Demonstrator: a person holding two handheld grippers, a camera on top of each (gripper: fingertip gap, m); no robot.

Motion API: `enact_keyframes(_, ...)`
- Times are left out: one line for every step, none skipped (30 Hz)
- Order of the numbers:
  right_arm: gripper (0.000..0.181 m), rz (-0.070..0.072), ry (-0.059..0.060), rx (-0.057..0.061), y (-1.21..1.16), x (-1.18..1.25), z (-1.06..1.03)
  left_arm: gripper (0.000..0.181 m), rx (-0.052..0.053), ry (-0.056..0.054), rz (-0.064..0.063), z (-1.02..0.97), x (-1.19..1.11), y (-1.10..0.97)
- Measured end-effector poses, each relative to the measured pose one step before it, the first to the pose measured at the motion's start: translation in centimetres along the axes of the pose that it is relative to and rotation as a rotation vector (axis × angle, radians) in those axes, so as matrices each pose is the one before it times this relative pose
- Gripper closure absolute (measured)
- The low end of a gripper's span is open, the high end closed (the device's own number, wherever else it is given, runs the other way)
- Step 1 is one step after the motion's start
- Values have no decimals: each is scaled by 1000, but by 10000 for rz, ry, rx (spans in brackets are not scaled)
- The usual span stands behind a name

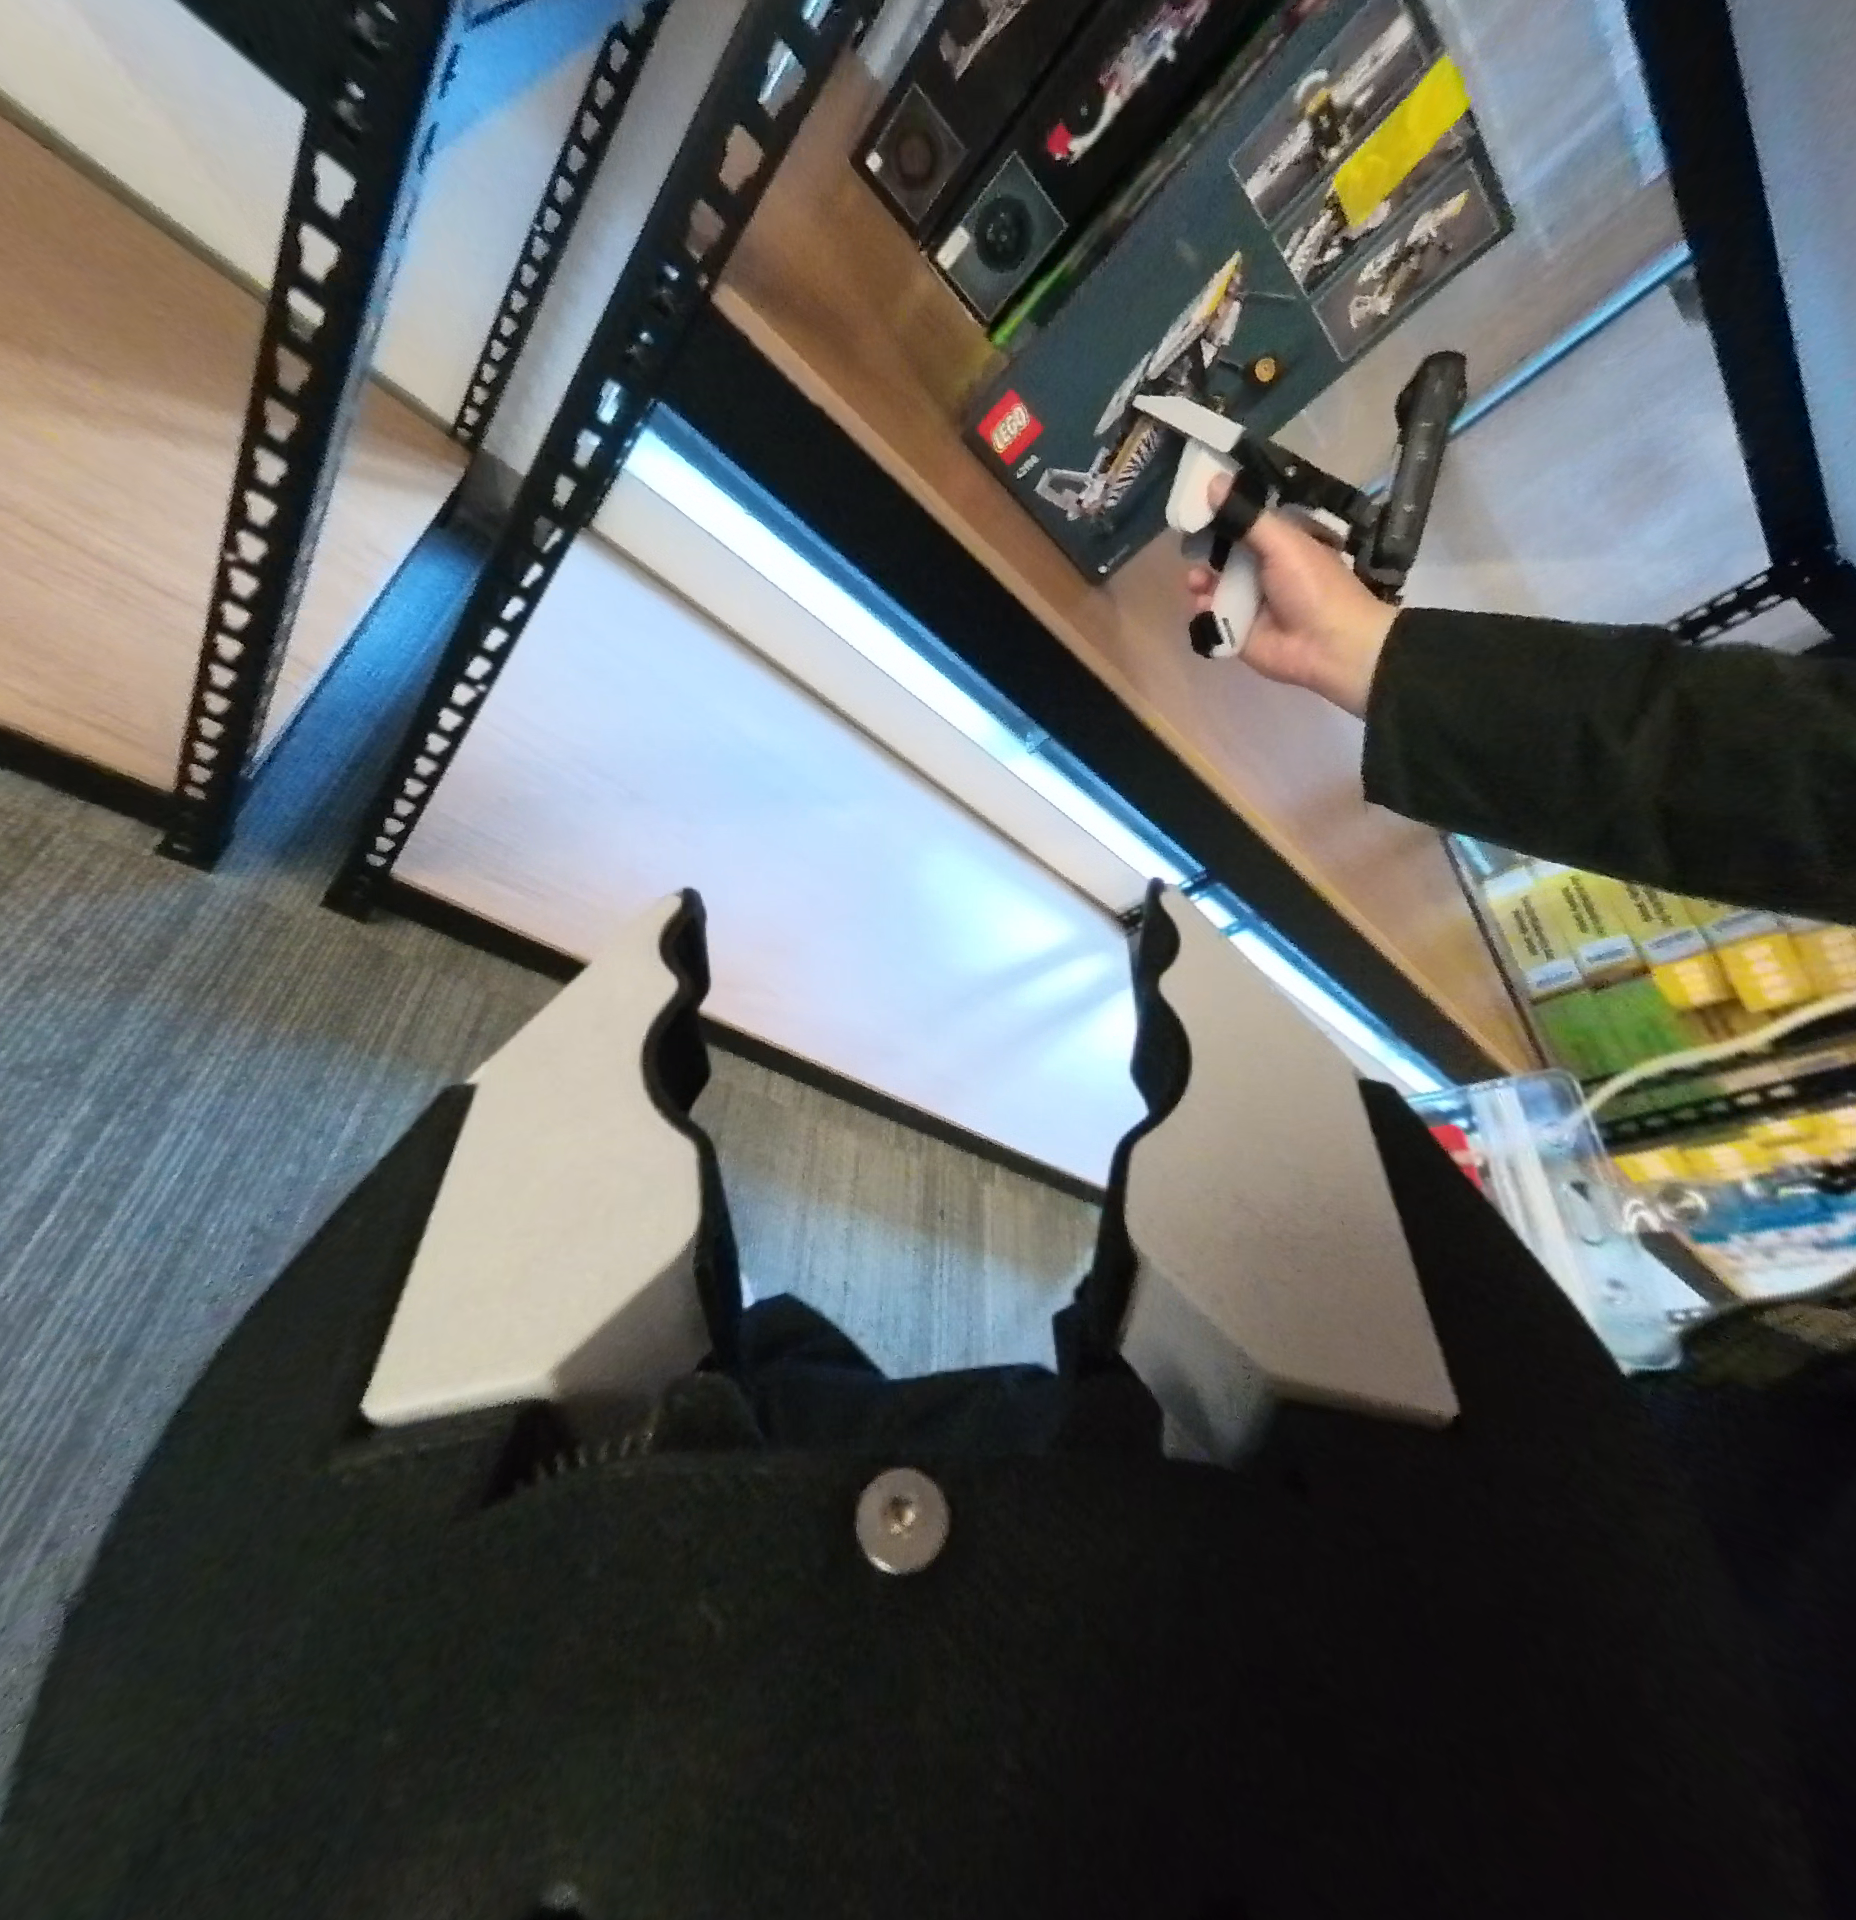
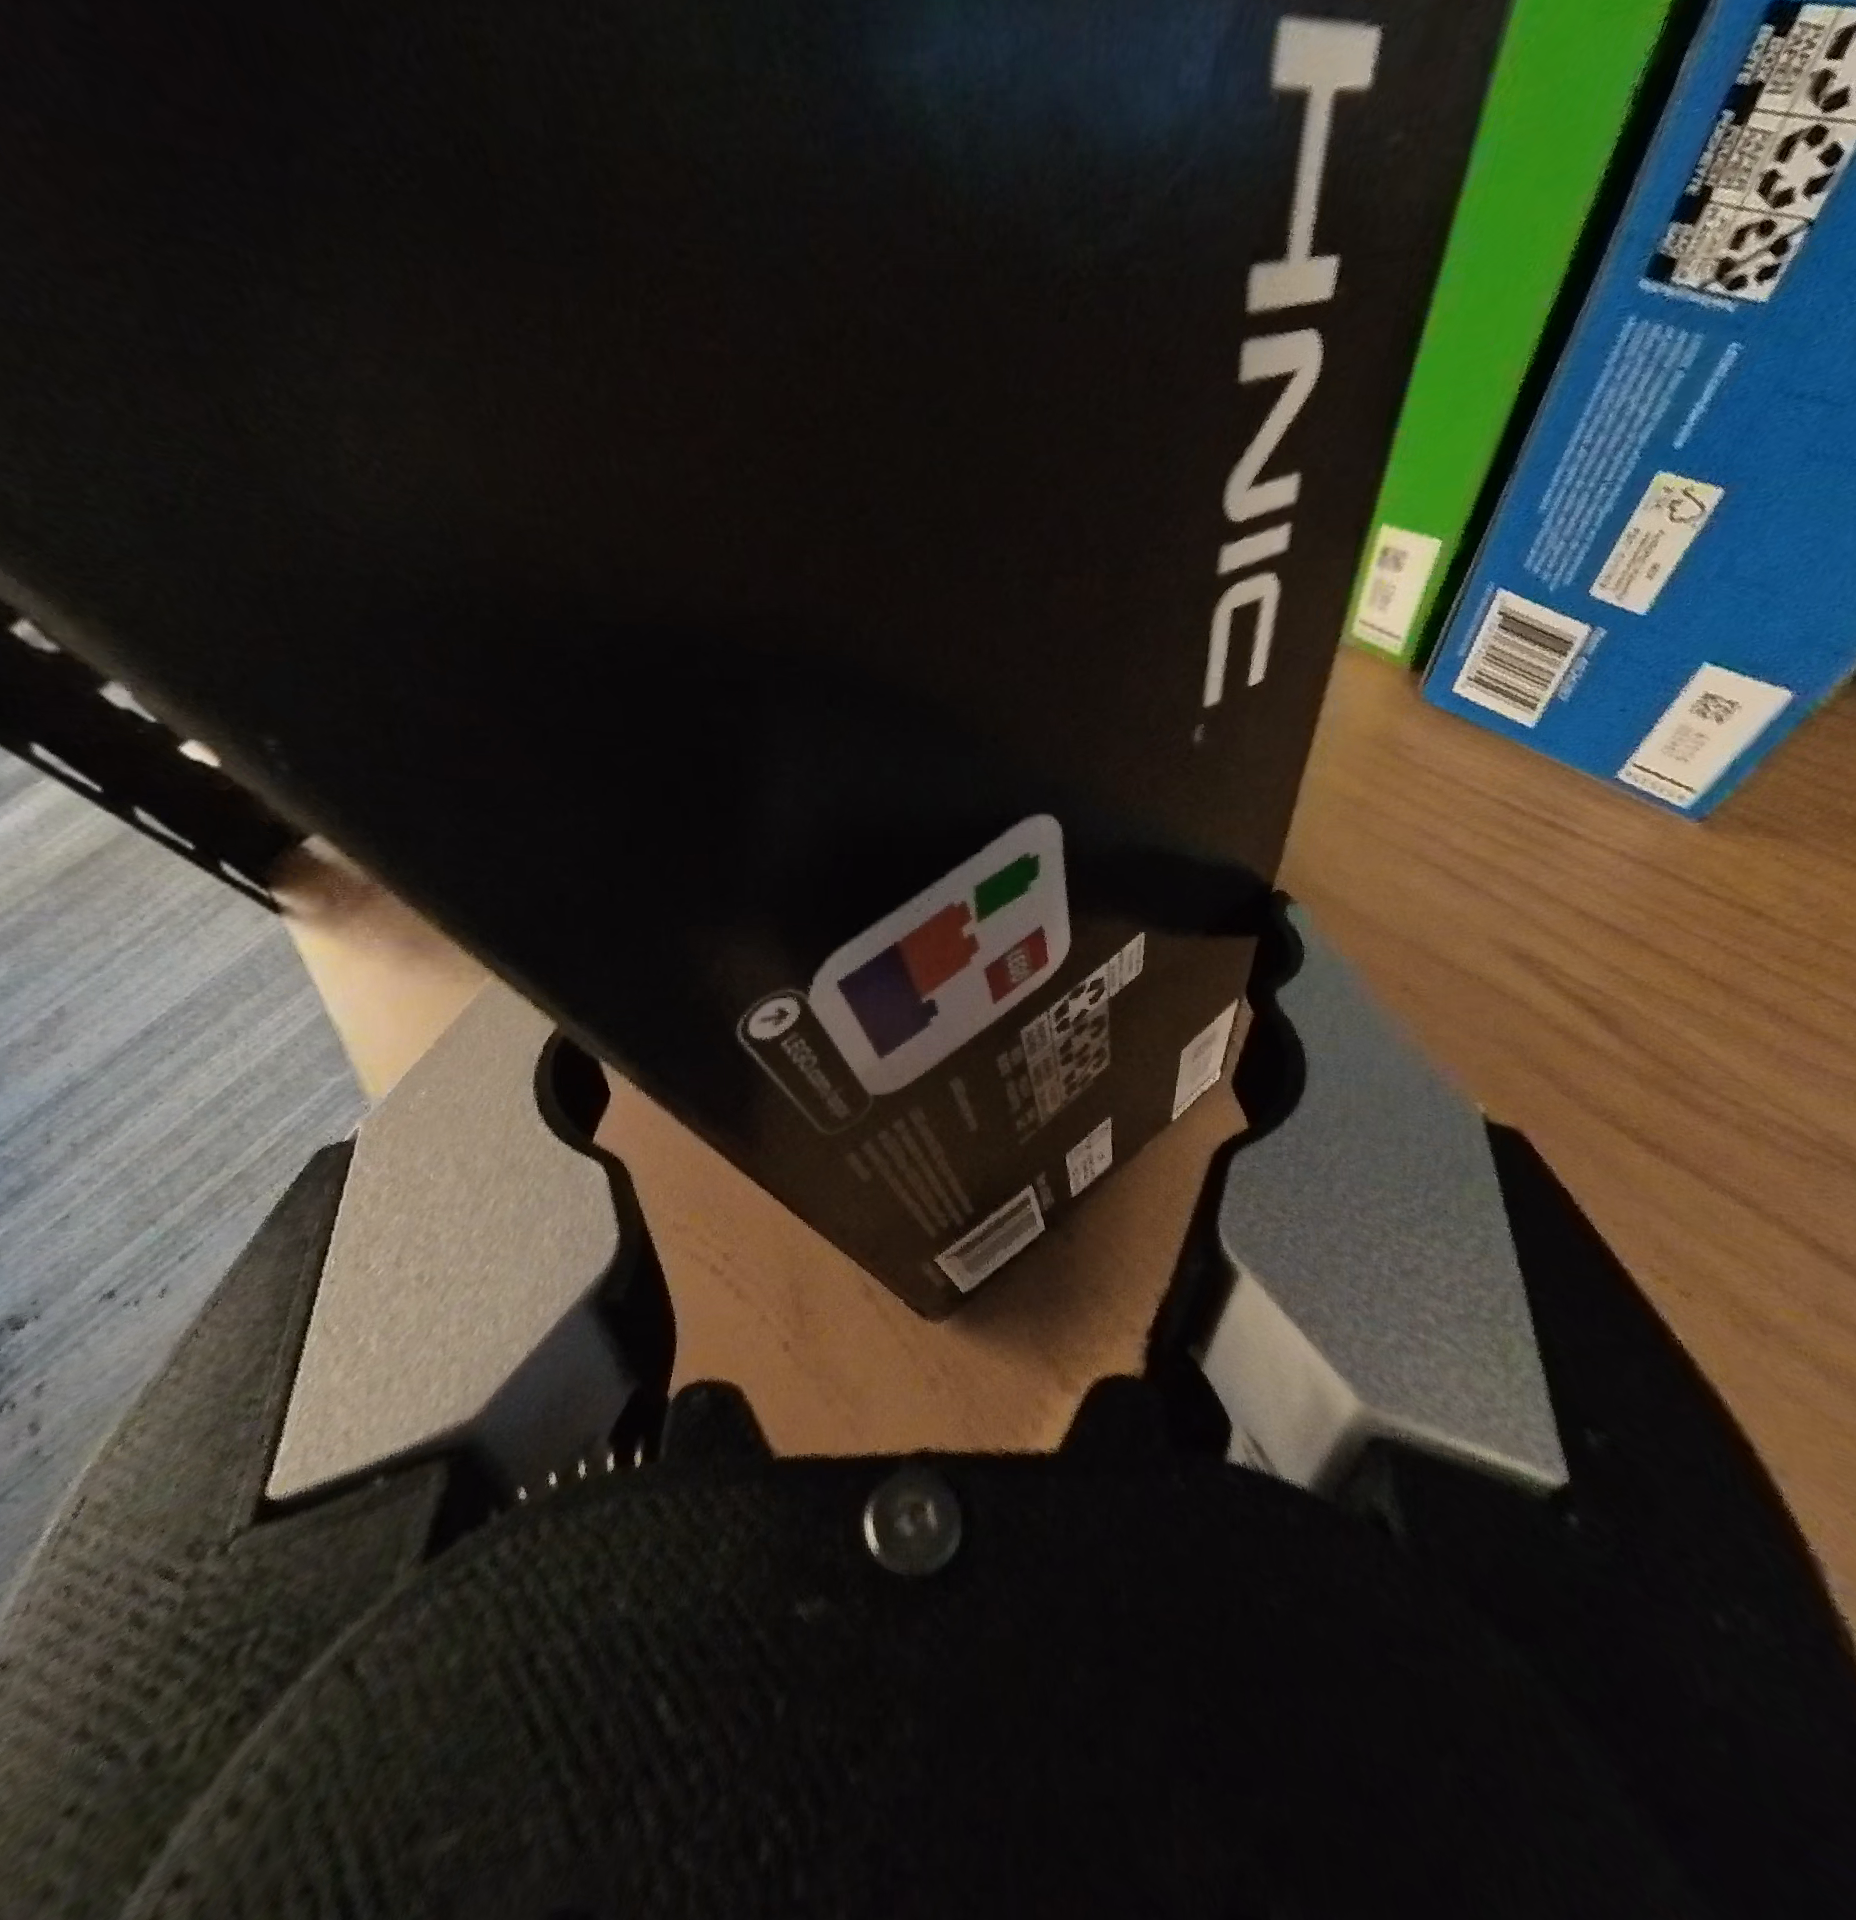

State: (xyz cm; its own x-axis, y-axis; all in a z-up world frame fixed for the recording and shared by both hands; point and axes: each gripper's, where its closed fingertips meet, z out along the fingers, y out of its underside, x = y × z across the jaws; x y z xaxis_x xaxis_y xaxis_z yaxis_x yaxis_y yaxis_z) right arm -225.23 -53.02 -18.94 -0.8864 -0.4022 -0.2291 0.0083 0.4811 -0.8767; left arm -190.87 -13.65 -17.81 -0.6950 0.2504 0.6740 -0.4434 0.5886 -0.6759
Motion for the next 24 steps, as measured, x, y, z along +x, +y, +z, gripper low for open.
enact_keyframes(57,-54,-106,-28,-247,-28,530,100,13,170,-32,486,300,-175)
enact_keyframes(57,-51,-104,-40,-261,-47,595,100,-87,130,36,513,292,44)
enact_keyframes(57,-31,-100,-27,-273,-73,621,100,-167,67,107,488,249,243)
enact_keyframes(57,-23,-84,-21,-282,-78,614,100,-147,55,110,454,269,252)
enact_keyframes(57,-36,-76,-24,-246,-79,583,100,-83,70,50,401,300,209)
enact_keyframes(57,-69,-83,-42,-225,-86,543,101,-22,88,-59,377,300,169)
enact_keyframes(58,-117,-160,-45,-235,-122,593,101,29,115,-179,340,322,120)
enact_keyframes(58,-187,-352,-171,-209,-210,650,100,90,129,-213,311,377,40)
enact_keyframes(58,-263,-470,-399,-180,-229,578,100,86,146,-107,260,432,24)
enact_keyframes(58,-330,-437,-507,-98,-132,449,101,-65,121,26,230,408,208)
enact_keyframes(58,-324,-365,-478,-64,-6,313,101,-179,46,116,190,249,334)
enact_keyframes(58,-179,-281,-372,-60,71,182,101,-169,19,169,129,167,315)
enact_keyframes(58,-85,-146,-294,-14,141,13,101,-136,3,137,80,60,252)
enact_keyframes(59,-19,12,-229,45,133,-137,101,-74,16,47,35,21,131)
enact_keyframes(62,-88,157,-94,5,80,-256,101,33,16,-34,-23,-15,-46)
enact_keyframes(68,-249,252,67,-65,-4,-389,101,96,-6,-58,-98,-52,-201)
enact_keyframes(74,-311,331,217,-179,-15,-498,102,105,-18,-28,-152,-22,-270)
enact_keyframes(80,-217,353,271,-193,-66,-543,102,95,-23,13,-190,8,-281)
enact_keyframes(86,-112,347,215,-96,-105,-540,103,59,-22,37,-201,31,-241)
enact_keyframes(93,-12,334,164,-6,-113,-570,103,5,-9,44,-198,24,-129)
enact_keyframes(97,75,303,165,-35,-145,-585,104,-35,-5,45,-194,13,-28)
enact_keyframes(101,80,288,215,-125,-153,-587,104,-28,-9,40,-198,4,-11)
enact_keyframes(111,50,356,88,-1,6,-582,105,8,-3,32,-215,25,-80)
enact_keyframes(128,77,341,-127,266,71,-514,106,38,5,23,-206,60,-130)
